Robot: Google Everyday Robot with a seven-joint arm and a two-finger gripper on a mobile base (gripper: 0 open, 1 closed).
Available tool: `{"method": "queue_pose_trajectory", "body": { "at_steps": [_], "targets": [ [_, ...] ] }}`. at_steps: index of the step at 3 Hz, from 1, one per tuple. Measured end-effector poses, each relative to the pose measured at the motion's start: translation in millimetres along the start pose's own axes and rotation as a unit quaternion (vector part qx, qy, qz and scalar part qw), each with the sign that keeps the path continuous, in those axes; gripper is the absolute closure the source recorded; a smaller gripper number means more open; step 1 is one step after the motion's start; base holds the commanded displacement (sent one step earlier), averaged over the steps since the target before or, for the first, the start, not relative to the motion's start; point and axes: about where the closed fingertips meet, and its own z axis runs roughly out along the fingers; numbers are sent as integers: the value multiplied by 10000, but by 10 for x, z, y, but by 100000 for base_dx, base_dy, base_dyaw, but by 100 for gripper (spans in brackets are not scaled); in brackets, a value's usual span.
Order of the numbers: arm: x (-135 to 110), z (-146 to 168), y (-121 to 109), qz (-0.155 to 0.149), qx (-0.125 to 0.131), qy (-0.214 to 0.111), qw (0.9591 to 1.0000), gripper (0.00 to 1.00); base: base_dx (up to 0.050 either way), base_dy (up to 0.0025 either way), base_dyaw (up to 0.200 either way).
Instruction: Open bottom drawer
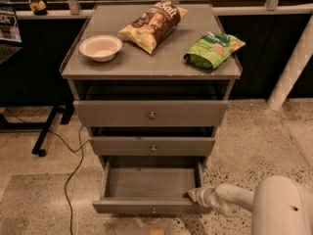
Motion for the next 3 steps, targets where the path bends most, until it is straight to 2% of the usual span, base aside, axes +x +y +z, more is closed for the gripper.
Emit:
{"method": "queue_pose_trajectory", "body": {
  "at_steps": [1, 2, 3],
  "targets": [
    [-21, -29, 7, 0, -1, -1, 10000, 81, 0, 0, 0],
    [-37, -62, 55, 31, -108, -147, 9998, 58, 0, 0, 0],
    [-174, -182, 57, 105, -53, -403, 9991, 35, 0, 0, 0]
  ]
}}
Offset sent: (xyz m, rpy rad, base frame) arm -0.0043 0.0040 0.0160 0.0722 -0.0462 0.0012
